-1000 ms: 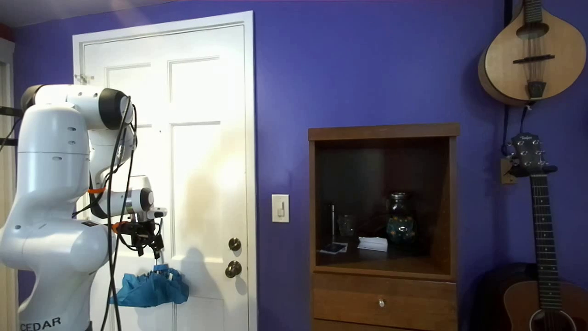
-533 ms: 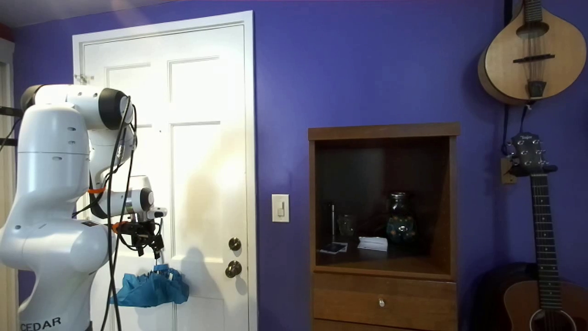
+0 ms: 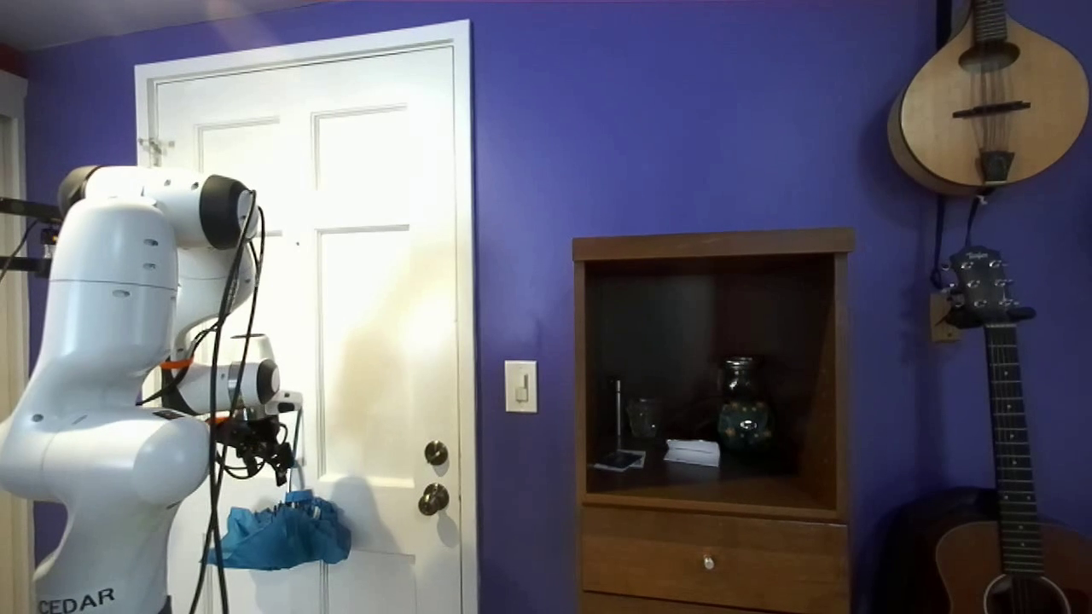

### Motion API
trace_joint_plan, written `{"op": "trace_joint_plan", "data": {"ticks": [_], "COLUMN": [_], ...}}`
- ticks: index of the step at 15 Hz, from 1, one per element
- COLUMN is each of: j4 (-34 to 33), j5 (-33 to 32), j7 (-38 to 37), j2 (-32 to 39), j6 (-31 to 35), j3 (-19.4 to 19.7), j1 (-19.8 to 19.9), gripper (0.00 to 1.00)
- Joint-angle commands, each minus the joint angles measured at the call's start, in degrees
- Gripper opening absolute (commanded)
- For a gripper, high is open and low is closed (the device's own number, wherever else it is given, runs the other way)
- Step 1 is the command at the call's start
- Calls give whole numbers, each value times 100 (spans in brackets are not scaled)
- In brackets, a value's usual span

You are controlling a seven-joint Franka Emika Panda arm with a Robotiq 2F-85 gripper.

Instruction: Remove the blue umbrella from the door and put it on top of the cabinet on the right

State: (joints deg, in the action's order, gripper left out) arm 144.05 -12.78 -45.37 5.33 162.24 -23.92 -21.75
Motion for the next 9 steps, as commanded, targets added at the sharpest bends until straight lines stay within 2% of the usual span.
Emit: {"op": "trace_joint_plan", "data": {"ticks": [1, 6, 7, 8, 9], "j4": [-185, -645, -744, -397, -487], "j5": [-617, -1426, -1496, -1192, -1253], "j7": [-796, -1368, -1403, -1123, -1148], "j2": [453, 984, 1071, 776, 873], "j6": [348, 55, 34, 168, 156], "j3": [148, 482, 530, 362, 410], "j1": [-234, -556, -607, -420, -457], "gripper": [100, 100, 100, 100, 100]}}
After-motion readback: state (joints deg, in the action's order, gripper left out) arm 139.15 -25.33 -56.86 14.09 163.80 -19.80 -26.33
